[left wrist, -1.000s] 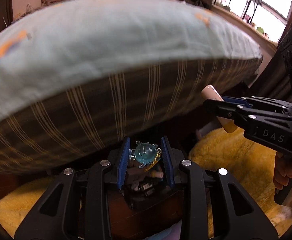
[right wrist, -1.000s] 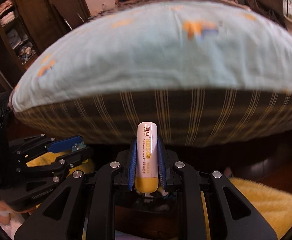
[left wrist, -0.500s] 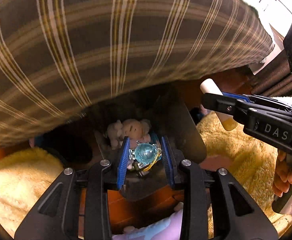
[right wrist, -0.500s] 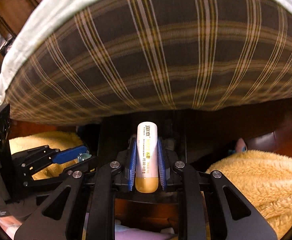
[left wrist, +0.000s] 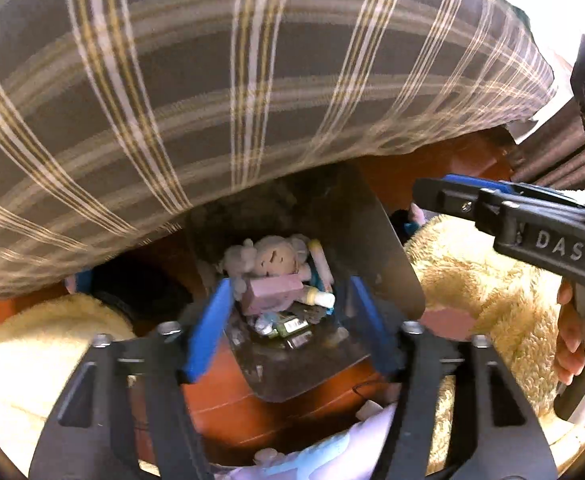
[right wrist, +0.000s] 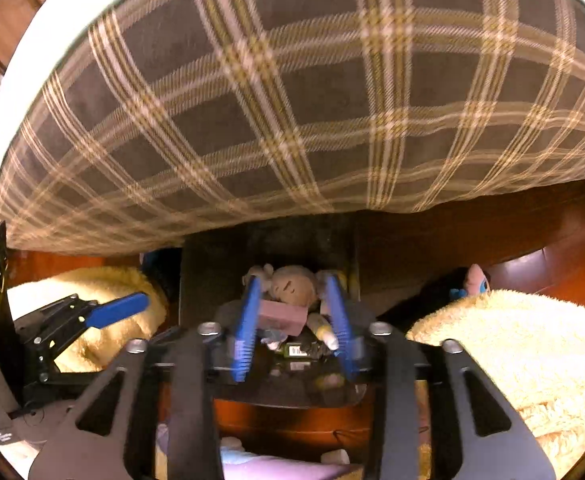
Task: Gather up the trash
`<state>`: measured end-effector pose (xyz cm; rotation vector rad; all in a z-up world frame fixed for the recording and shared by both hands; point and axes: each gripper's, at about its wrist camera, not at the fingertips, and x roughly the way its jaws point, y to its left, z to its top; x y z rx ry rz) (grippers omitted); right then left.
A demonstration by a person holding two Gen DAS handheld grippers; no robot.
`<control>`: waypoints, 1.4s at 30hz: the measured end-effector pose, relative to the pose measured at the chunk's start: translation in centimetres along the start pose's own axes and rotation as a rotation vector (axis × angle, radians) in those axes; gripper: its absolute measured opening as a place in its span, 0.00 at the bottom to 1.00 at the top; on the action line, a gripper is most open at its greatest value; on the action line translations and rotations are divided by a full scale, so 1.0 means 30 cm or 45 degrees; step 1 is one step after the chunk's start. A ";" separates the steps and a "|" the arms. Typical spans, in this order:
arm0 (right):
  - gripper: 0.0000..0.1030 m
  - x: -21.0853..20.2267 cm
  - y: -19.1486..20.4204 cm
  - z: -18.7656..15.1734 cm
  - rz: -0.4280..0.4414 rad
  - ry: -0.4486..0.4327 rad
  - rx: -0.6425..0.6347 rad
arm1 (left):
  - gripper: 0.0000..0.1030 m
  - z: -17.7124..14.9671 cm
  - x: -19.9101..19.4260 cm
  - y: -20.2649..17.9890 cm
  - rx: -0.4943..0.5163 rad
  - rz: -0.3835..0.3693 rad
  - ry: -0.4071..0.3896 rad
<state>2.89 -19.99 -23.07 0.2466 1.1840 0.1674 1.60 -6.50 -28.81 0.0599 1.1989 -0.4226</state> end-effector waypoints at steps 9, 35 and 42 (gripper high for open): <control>0.85 -0.261 -0.052 0.059 -0.027 -0.289 0.055 | 0.91 0.033 -0.224 -0.016 0.079 0.123 -0.234; 0.97 -0.917 0.198 0.008 -0.268 -0.975 -0.143 | 0.92 0.062 -0.973 -0.060 0.004 0.314 -0.932; 0.97 -0.944 0.222 -0.021 -0.258 -0.979 -0.163 | 0.92 0.037 -0.987 -0.070 -0.001 0.299 -0.937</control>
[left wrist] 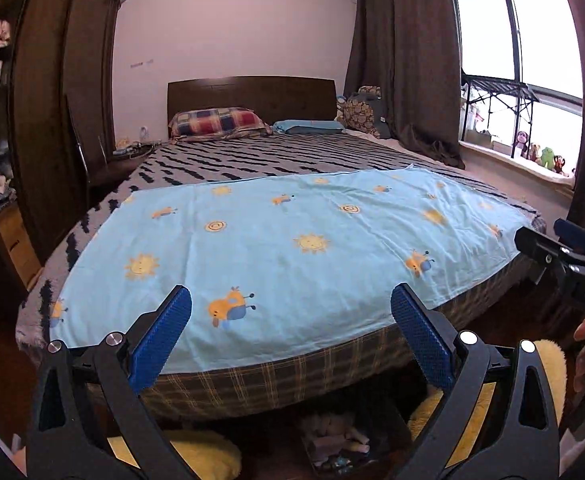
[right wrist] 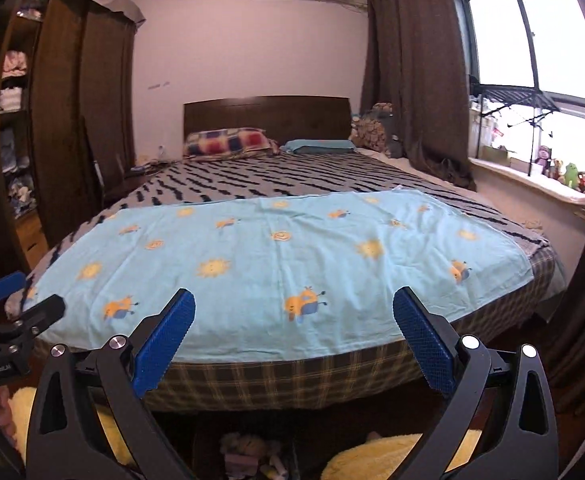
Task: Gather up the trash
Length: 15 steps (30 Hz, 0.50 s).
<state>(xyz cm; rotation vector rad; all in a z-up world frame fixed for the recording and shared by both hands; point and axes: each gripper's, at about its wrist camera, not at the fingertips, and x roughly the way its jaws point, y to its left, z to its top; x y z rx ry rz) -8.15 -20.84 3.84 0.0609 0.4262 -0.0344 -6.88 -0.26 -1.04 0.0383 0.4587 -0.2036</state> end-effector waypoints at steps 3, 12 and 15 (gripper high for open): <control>0.97 -0.006 0.007 -0.002 0.007 -0.006 -0.005 | 0.92 -0.004 -0.006 0.001 -0.006 0.000 -0.004; 0.97 0.012 0.007 -0.012 0.001 0.014 0.002 | 0.92 -0.008 -0.007 -0.001 -0.010 -0.005 0.003; 0.97 0.012 0.011 -0.012 0.005 0.019 0.005 | 0.92 -0.010 -0.002 -0.002 -0.008 -0.007 0.004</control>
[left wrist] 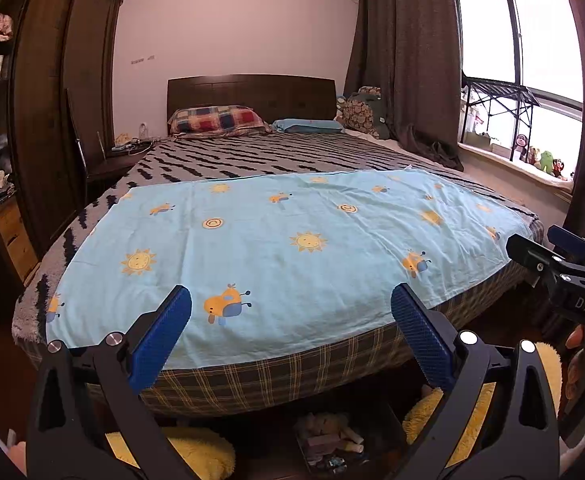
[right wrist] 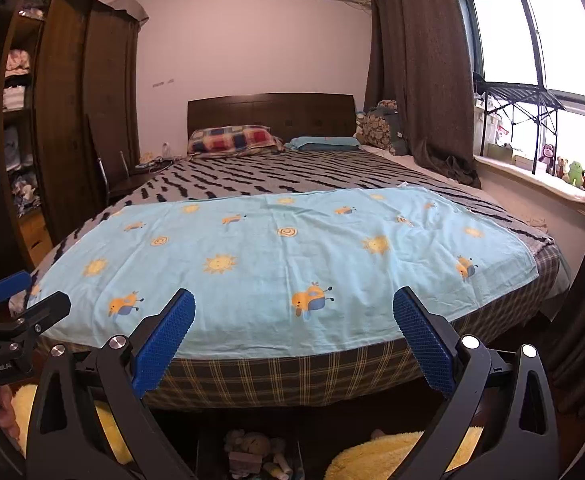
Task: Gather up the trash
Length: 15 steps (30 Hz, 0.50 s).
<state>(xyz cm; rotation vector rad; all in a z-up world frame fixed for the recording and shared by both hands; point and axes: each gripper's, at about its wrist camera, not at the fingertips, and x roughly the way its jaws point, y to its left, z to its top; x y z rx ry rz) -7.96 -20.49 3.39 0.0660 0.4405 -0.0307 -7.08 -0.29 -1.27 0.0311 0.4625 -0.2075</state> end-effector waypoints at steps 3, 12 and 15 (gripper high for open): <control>0.97 0.003 0.002 0.000 0.011 0.009 0.004 | 0.92 0.000 -0.001 0.000 -0.003 0.000 0.001; 0.97 0.007 0.006 -0.001 0.036 0.017 0.012 | 0.92 -0.002 0.000 -0.002 -0.011 0.007 -0.001; 0.97 0.007 0.007 -0.001 0.036 0.017 0.011 | 0.92 -0.004 0.001 -0.002 -0.013 0.011 0.000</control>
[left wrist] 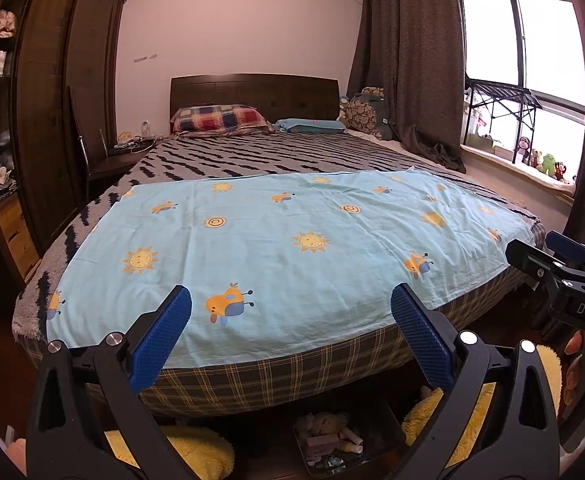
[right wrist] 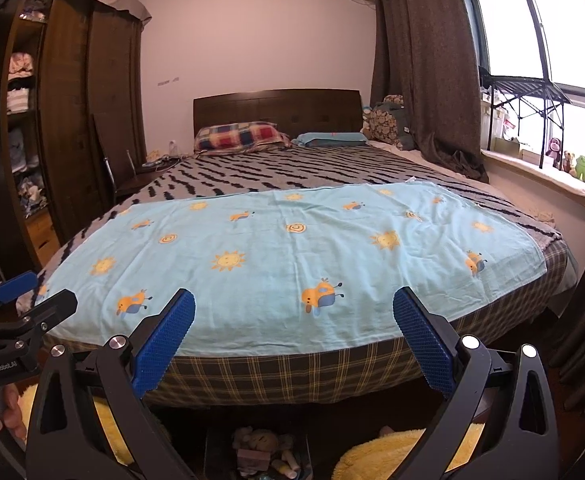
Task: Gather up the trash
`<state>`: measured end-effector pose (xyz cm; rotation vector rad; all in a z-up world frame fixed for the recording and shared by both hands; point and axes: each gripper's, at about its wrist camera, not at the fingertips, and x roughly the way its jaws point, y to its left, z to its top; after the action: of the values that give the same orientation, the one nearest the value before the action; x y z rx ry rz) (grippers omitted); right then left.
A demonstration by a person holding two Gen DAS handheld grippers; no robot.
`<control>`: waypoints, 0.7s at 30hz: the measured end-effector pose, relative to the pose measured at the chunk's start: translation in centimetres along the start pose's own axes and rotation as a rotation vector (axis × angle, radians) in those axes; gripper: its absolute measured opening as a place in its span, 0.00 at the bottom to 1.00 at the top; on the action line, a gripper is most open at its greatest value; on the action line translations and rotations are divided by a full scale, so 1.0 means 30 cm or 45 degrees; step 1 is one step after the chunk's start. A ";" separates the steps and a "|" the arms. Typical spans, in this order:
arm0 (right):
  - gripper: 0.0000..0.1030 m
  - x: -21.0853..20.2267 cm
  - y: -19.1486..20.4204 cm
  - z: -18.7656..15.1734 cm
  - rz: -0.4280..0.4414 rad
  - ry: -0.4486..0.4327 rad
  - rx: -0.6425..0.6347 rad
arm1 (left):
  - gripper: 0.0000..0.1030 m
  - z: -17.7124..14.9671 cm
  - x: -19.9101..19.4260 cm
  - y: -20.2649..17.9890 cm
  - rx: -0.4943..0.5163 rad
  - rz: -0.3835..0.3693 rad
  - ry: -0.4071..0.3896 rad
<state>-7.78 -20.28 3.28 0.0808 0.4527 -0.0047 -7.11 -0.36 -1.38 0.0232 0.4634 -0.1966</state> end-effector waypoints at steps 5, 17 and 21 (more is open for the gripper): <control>0.97 -0.003 -0.003 0.000 0.006 -0.001 0.000 | 0.92 -0.002 -0.003 -0.008 -0.001 0.003 0.002; 0.97 -0.002 0.002 -0.001 0.030 0.005 -0.006 | 0.92 -0.002 -0.007 -0.010 -0.005 0.002 0.002; 0.97 -0.001 0.008 -0.002 0.032 0.009 -0.006 | 0.92 -0.004 -0.008 -0.011 -0.008 0.005 0.006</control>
<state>-7.82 -20.04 3.25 0.0821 0.4584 0.0210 -7.44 -0.63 -1.37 0.0183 0.4687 -0.1914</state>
